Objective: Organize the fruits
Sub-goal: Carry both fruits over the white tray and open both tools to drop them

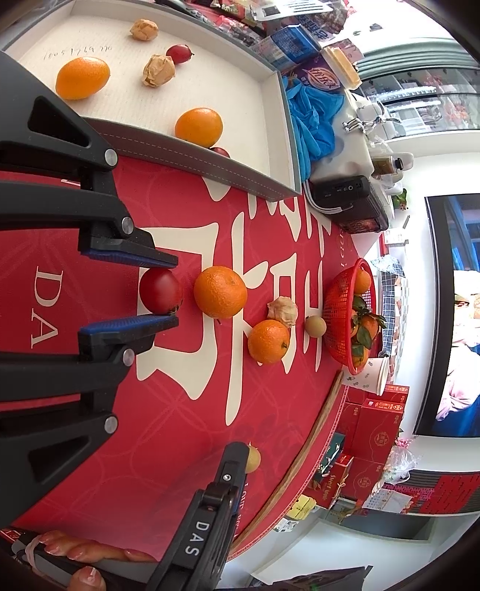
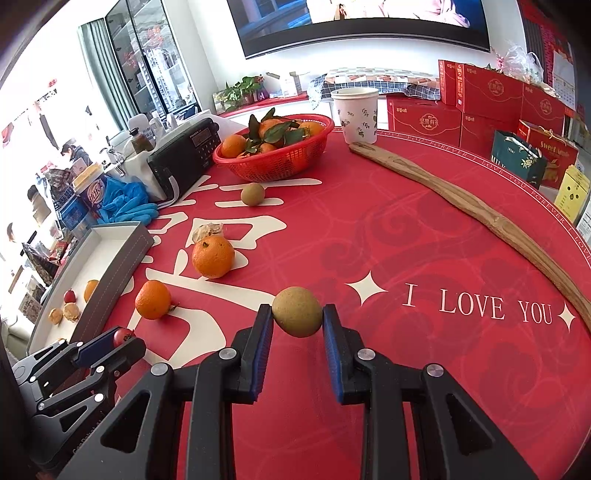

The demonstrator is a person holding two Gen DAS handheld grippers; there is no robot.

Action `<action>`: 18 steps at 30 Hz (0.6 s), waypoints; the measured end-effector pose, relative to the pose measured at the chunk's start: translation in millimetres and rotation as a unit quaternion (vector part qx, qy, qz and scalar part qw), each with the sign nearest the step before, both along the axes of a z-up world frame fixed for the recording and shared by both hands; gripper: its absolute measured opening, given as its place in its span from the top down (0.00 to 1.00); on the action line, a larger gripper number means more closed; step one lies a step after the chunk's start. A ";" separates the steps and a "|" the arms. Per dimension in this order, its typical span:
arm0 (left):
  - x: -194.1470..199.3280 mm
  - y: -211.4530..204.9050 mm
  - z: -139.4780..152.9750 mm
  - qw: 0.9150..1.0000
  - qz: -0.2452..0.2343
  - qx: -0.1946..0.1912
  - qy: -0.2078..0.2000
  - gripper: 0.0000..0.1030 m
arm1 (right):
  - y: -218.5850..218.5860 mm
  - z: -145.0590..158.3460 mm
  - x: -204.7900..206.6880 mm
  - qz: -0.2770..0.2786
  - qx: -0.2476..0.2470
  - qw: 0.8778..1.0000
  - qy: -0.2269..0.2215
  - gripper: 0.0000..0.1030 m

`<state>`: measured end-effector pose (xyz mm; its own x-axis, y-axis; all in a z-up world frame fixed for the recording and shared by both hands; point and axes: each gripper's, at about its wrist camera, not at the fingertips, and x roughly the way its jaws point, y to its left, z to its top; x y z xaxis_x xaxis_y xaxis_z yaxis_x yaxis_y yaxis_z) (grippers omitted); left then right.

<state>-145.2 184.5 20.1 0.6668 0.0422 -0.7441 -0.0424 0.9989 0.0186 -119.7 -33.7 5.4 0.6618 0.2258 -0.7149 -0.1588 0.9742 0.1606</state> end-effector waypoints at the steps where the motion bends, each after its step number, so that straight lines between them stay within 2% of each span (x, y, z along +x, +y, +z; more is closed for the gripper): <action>1: -0.5 -0.2 0.9 1.000 0.000 0.002 -0.002 0.74 | -0.2 0.5 0.2 0.000 0.000 1.000 0.000 0.72; 13: -2.9 14.9 23.5 0.999 0.016 -0.014 -0.032 0.74 | 8.6 2.7 1.5 0.016 0.003 1.000 0.000 0.72; 18: -4.7 33.7 36.7 0.998 0.037 -0.024 -0.051 0.74 | 30.3 11.9 -0.3 0.037 -0.023 0.999 -0.017 0.72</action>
